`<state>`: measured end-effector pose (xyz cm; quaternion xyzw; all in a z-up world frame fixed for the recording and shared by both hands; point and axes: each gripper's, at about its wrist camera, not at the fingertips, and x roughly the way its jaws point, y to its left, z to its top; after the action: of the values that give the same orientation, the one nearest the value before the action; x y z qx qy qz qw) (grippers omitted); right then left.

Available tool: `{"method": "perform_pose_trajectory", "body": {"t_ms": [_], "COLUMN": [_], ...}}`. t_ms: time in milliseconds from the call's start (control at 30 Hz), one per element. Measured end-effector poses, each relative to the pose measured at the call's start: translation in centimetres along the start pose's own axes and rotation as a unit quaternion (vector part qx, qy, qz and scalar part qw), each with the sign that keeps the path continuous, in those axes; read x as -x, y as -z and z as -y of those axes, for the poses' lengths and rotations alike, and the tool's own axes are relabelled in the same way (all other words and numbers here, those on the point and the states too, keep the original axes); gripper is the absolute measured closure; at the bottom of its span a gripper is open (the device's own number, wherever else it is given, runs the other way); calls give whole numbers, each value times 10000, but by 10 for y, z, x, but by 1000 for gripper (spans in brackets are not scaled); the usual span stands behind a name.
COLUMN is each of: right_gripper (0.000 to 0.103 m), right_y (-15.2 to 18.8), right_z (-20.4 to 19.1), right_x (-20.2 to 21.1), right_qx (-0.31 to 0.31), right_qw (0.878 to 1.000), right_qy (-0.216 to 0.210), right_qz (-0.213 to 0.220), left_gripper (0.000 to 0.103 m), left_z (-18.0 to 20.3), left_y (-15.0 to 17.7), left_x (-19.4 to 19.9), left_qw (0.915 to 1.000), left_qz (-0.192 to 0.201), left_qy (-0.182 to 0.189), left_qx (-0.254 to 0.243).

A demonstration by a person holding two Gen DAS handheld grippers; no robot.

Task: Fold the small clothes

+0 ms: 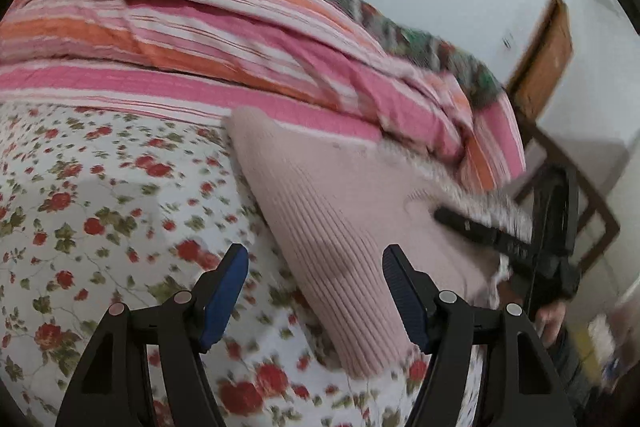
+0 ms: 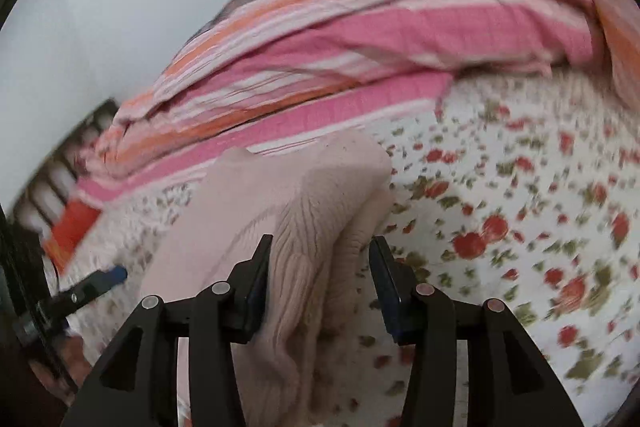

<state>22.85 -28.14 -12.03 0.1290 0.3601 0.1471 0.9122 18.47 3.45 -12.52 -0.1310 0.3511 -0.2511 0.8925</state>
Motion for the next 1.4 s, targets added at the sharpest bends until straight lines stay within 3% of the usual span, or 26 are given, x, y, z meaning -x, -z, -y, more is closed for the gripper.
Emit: {"method": "perform_pose_trajectory", "body": {"t_ms": [100,200,300,400,500,567,633,733,800,933,1000,1067,1167,1400], "right_gripper": [57,57,57,57,57,57,57,58,58,58,58,58,59,67], "right_y": [1,-1,2,3,3,2,2,3,4,7,7,6,6,11], "right_z": [6,6,4,5,10,10,8,5,2,-3,-4,-5,-8,-20], "right_x": [0,9,23,28,26,24,25,28,29,30,31,33,33,24], "right_qx": [-226,-206,-112,-125,-232,-272,-227,-141,-86,35,60,78,97,285], "right_qw": [9995,9995,9995,9991,9986,9984,9986,9984,9982,9983,9982,9982,9981,9983], "right_qy": [-170,-226,-281,-388,-468,-500,-480,-535,-590,-577,-594,-593,-600,-501], "right_qz": [-104,-42,93,140,89,58,78,82,43,33,53,107,109,-19], "left_gripper": [38,38,40,52,73,87,91,92,92,89,83,68,68,68], "left_z": [17,29,35,41,45,45,43,23,16,23,25,29,36,54], "left_y": [14,32,48,58,61,61,58,51,55,57,53,49,40,4], "left_x": [12,21,22,13,2,3,18,28,27,30,36,45,51,8], "left_qw": [9986,9954,9926,9900,9884,9900,9924,9964,9963,9959,9959,9952,9944,9971], "left_qz": [172,-10,-187,-360,-453,-394,-55,11,-76,-114,17,215,432,510], "left_qy": [3,198,114,-110,-449,-350,-174,-156,-295,-136,-4,251,383,217], "left_qx": [-503,-940,-1191,-1362,-1379,-1305,-1217,-831,-800,-884,-910,-925,-889,-523]}}
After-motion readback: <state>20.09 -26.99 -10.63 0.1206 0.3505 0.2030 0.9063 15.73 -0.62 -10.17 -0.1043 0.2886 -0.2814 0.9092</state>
